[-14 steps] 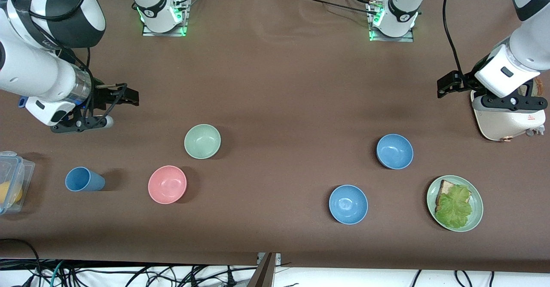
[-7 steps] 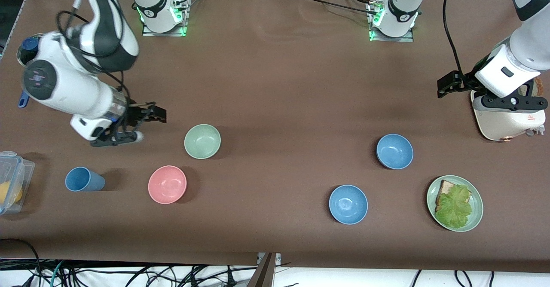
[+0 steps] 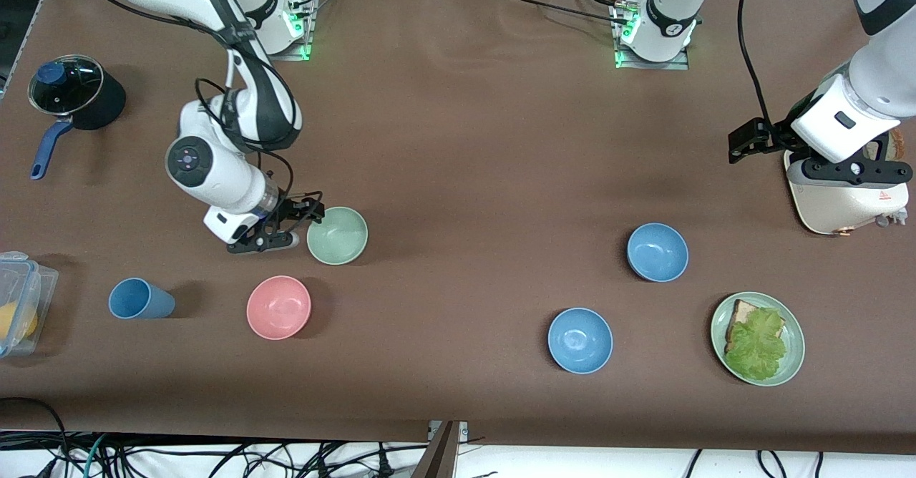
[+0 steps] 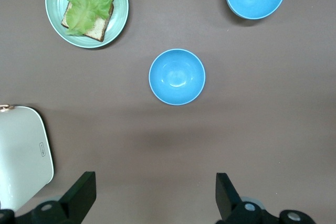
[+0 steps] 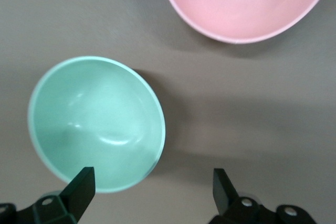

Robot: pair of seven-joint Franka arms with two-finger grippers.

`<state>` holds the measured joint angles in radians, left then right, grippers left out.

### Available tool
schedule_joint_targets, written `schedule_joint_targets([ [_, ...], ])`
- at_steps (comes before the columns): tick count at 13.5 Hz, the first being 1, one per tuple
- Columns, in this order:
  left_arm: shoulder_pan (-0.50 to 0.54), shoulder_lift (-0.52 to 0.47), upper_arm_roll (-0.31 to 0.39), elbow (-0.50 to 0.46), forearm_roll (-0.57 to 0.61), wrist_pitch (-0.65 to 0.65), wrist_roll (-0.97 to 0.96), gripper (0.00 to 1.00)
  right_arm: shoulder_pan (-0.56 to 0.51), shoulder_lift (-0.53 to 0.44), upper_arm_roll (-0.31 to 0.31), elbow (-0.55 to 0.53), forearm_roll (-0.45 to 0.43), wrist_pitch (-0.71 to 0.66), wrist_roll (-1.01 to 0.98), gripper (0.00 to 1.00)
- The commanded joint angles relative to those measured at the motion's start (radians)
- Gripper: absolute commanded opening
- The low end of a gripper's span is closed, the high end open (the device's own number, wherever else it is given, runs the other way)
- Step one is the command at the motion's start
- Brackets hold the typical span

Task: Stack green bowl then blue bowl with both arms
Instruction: 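Reach the right gripper out to the rim of the mint-green bowl, then close the right gripper on the green bowl's rim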

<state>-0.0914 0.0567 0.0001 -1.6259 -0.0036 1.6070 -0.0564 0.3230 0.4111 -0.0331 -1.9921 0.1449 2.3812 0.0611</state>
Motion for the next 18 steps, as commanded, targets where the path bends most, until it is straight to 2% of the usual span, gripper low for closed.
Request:
schedule_joint_targets([
  [1,0.001,0.014,0.001,0.031,-0.009,-0.016,0.007,1.0,0.007,0.021,0.001,-0.01,0.012,0.05,0.016,0.95],
  [3,0.002,0.014,0.001,0.031,-0.009,-0.016,0.007,1.0,0.008,0.041,0.001,-0.007,0.012,0.065,0.017,0.79],
  [5,0.002,0.014,0.001,0.031,-0.009,-0.018,0.007,1.0,0.008,0.052,0.002,-0.007,0.013,0.07,0.017,0.5],
  [6,0.002,0.014,0.001,0.031,-0.009,-0.018,0.007,1.0,0.008,0.061,0.002,-0.005,0.013,0.075,0.017,0.39],
  [9,0.002,0.014,0.001,0.031,-0.009,-0.018,0.007,1.0,0.008,0.067,0.013,-0.005,0.03,0.085,0.017,0.25],
  [12,0.002,0.014,0.001,0.031,-0.009,-0.018,0.007,1.0,0.008,0.072,0.015,-0.002,0.061,0.084,0.017,0.0],
  [14,0.002,0.014,0.001,0.031,-0.009,-0.018,0.007,1.0,0.008,0.066,0.039,0.018,0.062,0.072,0.038,0.0],
  [17,0.002,0.014,0.001,0.031,-0.01,-0.018,0.007,1.0,0.017,0.07,0.142,0.114,0.061,0.044,0.204,0.0],
  [18,0.002,0.014,0.001,0.031,-0.009,-0.018,0.007,1.0,0.046,0.084,0.148,0.151,0.058,0.044,0.27,0.0],
])
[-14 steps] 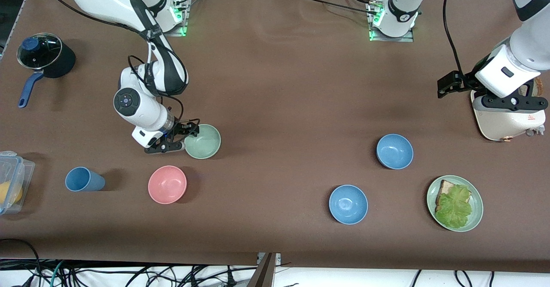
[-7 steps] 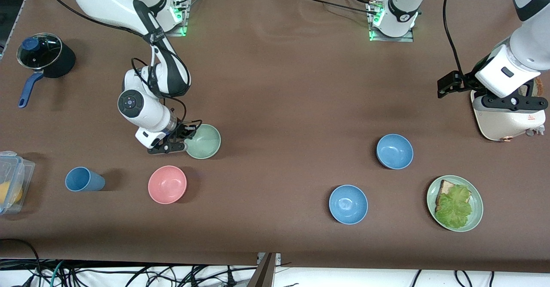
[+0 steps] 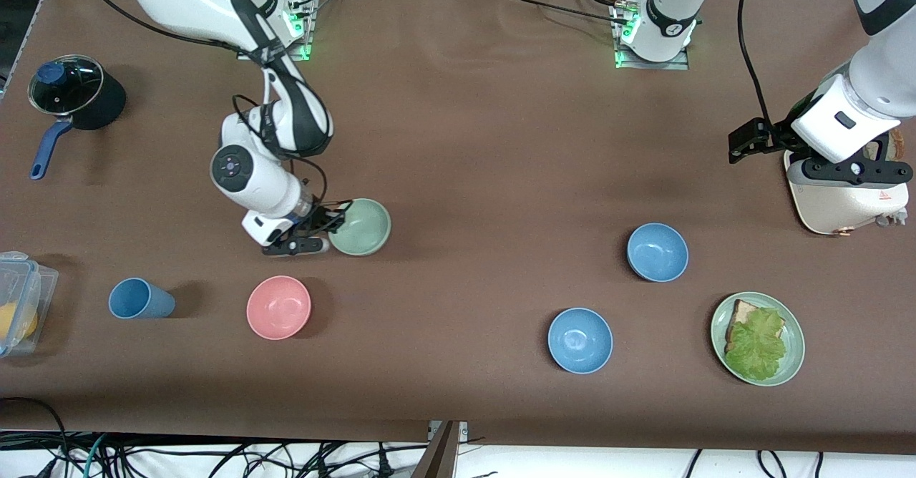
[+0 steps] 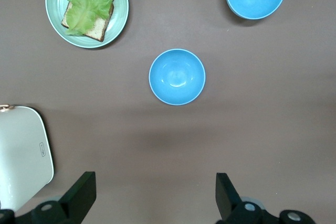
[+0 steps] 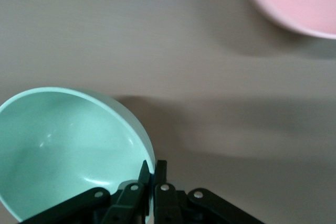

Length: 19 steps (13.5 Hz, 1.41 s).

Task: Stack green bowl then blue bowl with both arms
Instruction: 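Slide the green bowl with the right gripper toward the table's middle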

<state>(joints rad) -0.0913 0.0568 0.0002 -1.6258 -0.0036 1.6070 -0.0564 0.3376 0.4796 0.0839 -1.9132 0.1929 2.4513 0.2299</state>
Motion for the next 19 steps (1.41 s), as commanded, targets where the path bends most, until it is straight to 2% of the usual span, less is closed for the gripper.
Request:
schedule_joint_targets([
  [1,0.002,0.014,0.001,0.03,-0.009,-0.018,0.007,1.0,0.073,0.039,0.031,0.115,0.008,-0.026,0.152,0.0],
  [6,0.002,0.014,0.001,0.03,-0.009,-0.018,0.007,1.0,0.24,0.206,0.025,0.356,-0.036,-0.025,0.46,0.0],
  [10,0.002,0.014,0.001,0.03,-0.009,-0.018,0.007,1.0,0.299,0.27,0.025,0.384,-0.142,0.014,0.615,0.0],
  [13,0.015,0.014,0.001,0.029,-0.012,-0.018,0.007,1.0,0.302,0.278,0.025,0.385,-0.141,0.032,0.632,0.0],
  [14,0.015,0.014,0.0,0.03,-0.012,-0.018,0.007,1.0,0.302,0.283,0.025,0.385,-0.142,0.038,0.632,0.06],
  [16,0.015,0.014,0.0,0.027,-0.019,-0.019,0.007,1.0,0.301,0.281,0.025,0.385,-0.145,0.054,0.623,0.51],
  [17,0.016,0.015,0.0,0.027,-0.019,-0.019,0.007,1.0,0.297,0.278,0.022,0.387,-0.148,0.054,0.618,0.93],
  [18,0.018,0.015,0.0,0.027,-0.019,-0.019,0.007,1.0,0.293,0.272,0.02,0.399,-0.15,0.052,0.606,1.0],
  [19,0.018,0.015,0.0,0.027,-0.019,-0.019,0.007,1.0,0.291,0.269,0.013,0.426,-0.156,0.043,0.597,1.0],
])
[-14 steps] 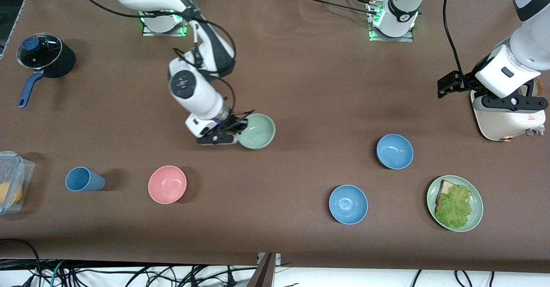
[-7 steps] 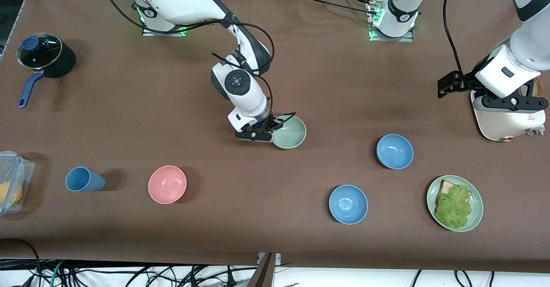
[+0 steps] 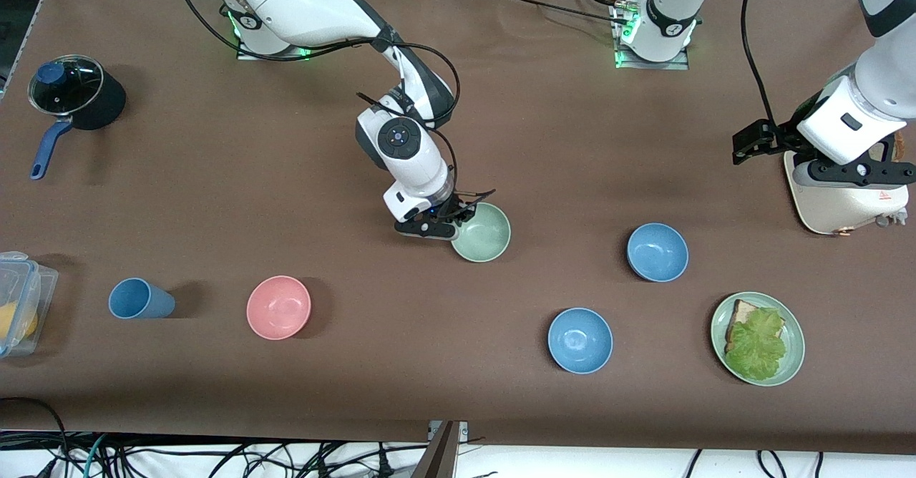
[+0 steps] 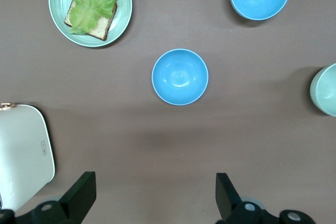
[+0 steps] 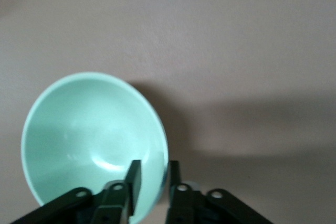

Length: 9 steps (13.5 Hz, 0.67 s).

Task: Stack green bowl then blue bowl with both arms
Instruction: 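Slide the green bowl with the right gripper toward the table's middle, then open the right gripper and release the green bowl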

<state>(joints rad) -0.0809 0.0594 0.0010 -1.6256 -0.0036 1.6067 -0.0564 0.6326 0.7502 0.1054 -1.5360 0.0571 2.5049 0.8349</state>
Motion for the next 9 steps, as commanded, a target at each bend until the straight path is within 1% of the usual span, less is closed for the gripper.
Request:
schedule_joint_targets([
  [1,0.007,0.013,-0.001,0.027,-0.019,-0.021,0.007,1.0,-0.007,-0.011,-0.019,0.059,-0.02,-0.026,-0.01,1.0],
  [3,0.006,0.013,-0.001,0.029,-0.021,-0.021,0.003,1.0,-0.016,-0.051,-0.056,0.06,-0.022,-0.081,-0.013,1.0],
  [5,0.006,0.019,-0.003,0.029,-0.023,-0.021,0.006,1.0,-0.063,-0.119,-0.098,0.06,-0.014,-0.212,-0.075,1.0],
  [7,0.009,0.056,-0.003,0.035,-0.021,-0.021,0.007,1.0,-0.138,-0.187,-0.102,0.059,-0.008,-0.318,-0.132,1.0],
  [9,0.009,0.065,-0.001,0.032,-0.021,-0.021,0.042,1.0,-0.198,-0.273,-0.104,0.048,-0.006,-0.481,-0.263,1.0],
])
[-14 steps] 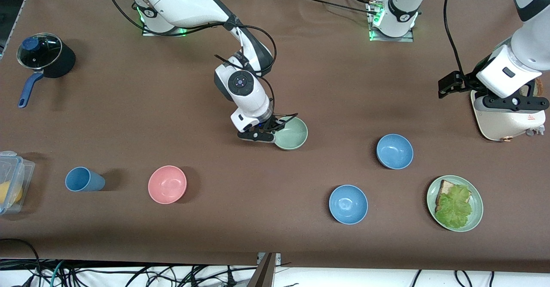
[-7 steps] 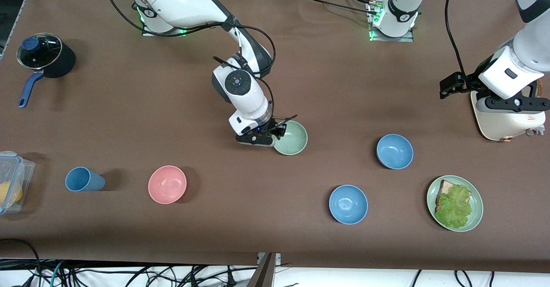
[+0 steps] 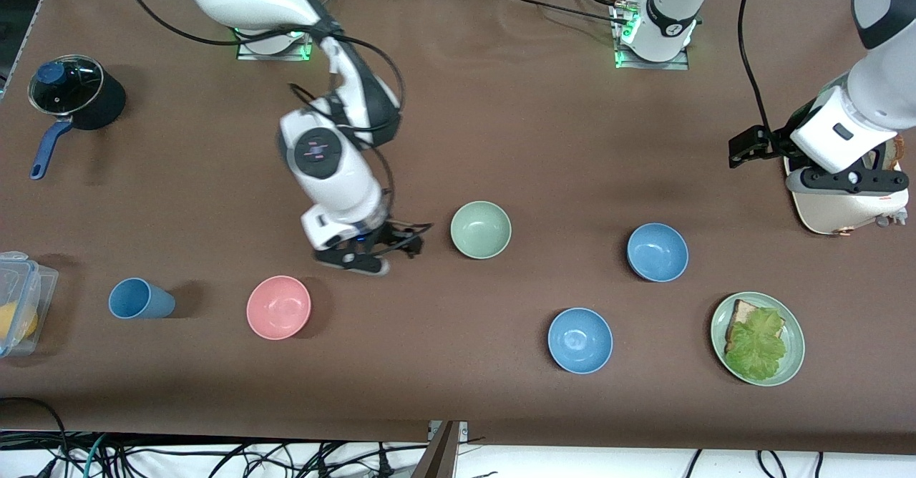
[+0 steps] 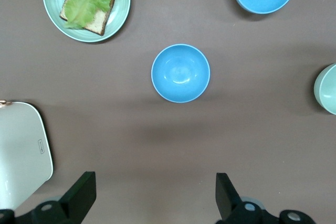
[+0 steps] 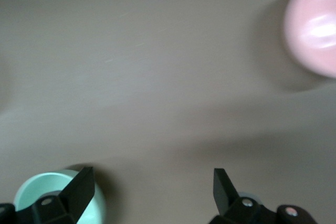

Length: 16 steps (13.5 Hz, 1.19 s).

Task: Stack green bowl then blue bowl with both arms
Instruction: 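Open the right gripper and release the green bowl, then retract the right gripper while the left gripper reaches the blue bowl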

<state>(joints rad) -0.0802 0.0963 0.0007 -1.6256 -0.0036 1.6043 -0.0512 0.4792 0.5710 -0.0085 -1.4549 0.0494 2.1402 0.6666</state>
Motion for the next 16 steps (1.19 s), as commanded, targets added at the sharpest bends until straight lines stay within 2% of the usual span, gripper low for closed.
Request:
schedule_joint_targets([
  [1,0.008,0.052,-0.001,0.032,-0.021,-0.014,0.056,1.0,-0.075,-0.135,0.002,-0.041,0.003,-0.178,-0.158,1.0],
  [3,0.01,0.074,-0.001,0.012,-0.018,0.041,0.08,1.0,-0.125,-0.225,-0.001,-0.055,0.004,-0.294,-0.194,1.0],
  [5,0.023,0.13,-0.001,-0.055,-0.016,0.199,0.157,1.0,-0.203,-0.293,-0.013,-0.056,0.021,-0.405,-0.334,1.0],
  [6,0.033,0.172,-0.001,-0.062,-0.015,0.251,0.166,1.0,-0.233,-0.325,-0.028,-0.055,0.056,-0.458,-0.397,1.0],
  [7,0.051,0.218,-0.001,-0.062,-0.01,0.31,0.191,1.0,-0.238,-0.354,-0.062,-0.055,0.081,-0.515,-0.425,1.0],
  [10,0.086,0.347,-0.001,-0.076,-0.01,0.497,0.28,1.0,-0.238,-0.425,-0.135,-0.059,0.076,-0.6,-0.494,1.0],
  [11,0.085,0.374,-0.002,-0.097,-0.01,0.552,0.289,1.0,-0.258,-0.437,-0.133,-0.068,0.067,-0.606,-0.505,1.0],
  [14,0.076,0.387,-0.005,-0.27,-0.01,0.776,0.323,1.0,-0.408,-0.459,-0.006,-0.073,0.012,-0.629,-0.564,1.0],
  [16,0.066,0.424,-0.007,-0.316,-0.007,0.861,0.329,0.98,-0.458,-0.5,0.035,-0.132,0.006,-0.619,-0.552,1.0],
])
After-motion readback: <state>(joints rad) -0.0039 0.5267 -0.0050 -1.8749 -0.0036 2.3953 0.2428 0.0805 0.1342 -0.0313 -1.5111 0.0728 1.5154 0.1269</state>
